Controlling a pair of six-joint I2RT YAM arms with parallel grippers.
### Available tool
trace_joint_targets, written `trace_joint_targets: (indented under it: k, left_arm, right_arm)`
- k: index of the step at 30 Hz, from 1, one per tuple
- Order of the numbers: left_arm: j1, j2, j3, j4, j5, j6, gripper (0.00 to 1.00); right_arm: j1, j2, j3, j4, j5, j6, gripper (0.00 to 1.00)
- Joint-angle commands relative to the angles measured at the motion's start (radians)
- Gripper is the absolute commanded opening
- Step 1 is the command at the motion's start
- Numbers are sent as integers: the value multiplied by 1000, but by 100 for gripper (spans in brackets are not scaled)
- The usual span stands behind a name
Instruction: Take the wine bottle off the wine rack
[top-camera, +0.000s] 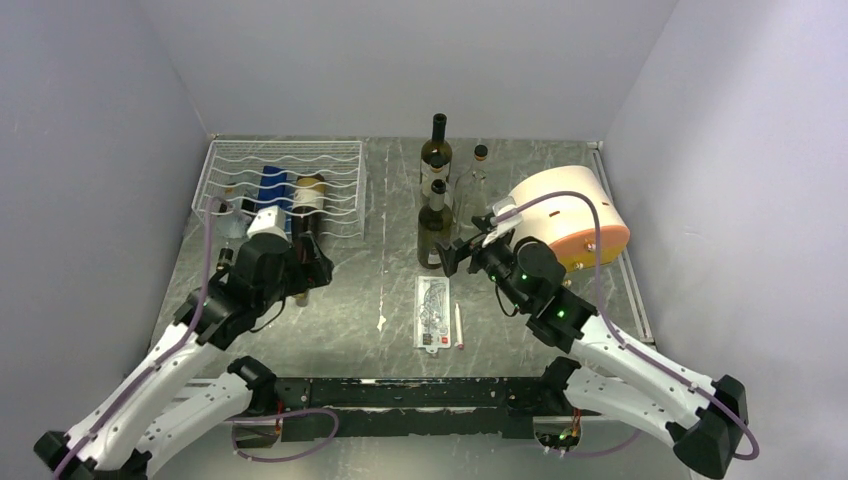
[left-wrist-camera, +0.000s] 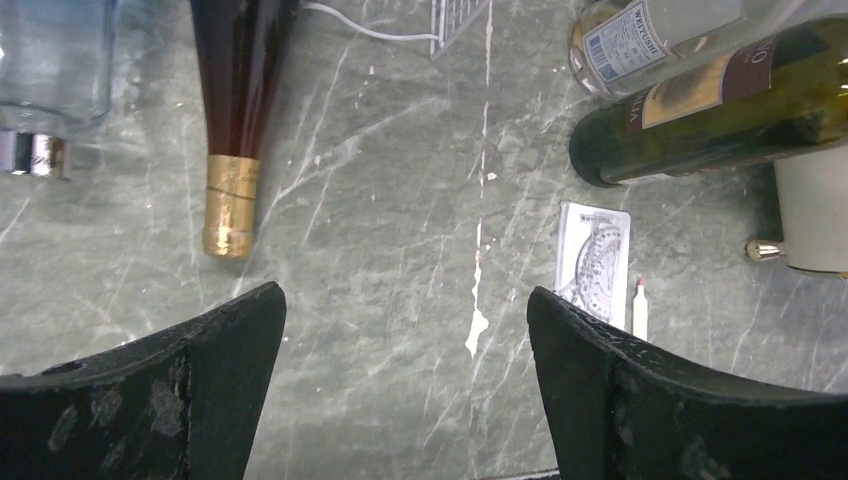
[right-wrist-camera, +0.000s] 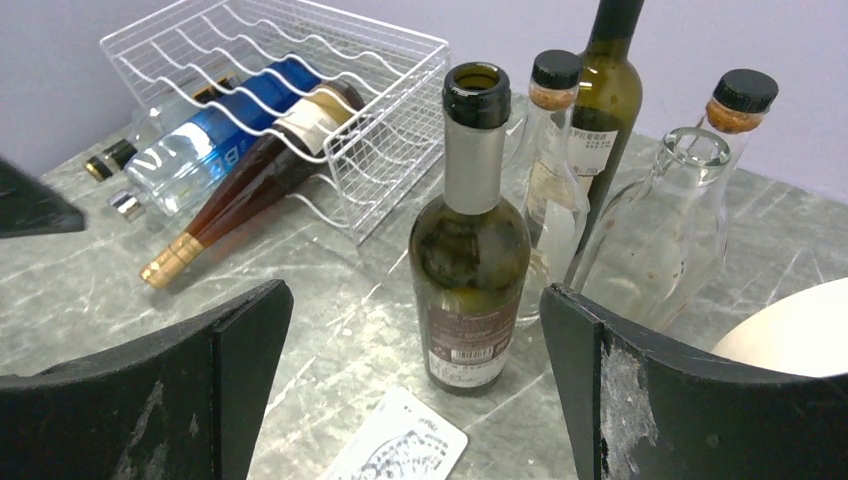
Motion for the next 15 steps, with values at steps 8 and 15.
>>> trace_joint_targets:
  k: [8, 15]
  left_arm:
    - [129, 366, 91, 396, 297, 90, 93]
    - [228, 631, 140, 612, 598, 63, 93]
  right_arm:
    - [-4, -162, -17, -158, -57, -4, 100]
    - [-4, -240, -30, -208, -22, 5, 100]
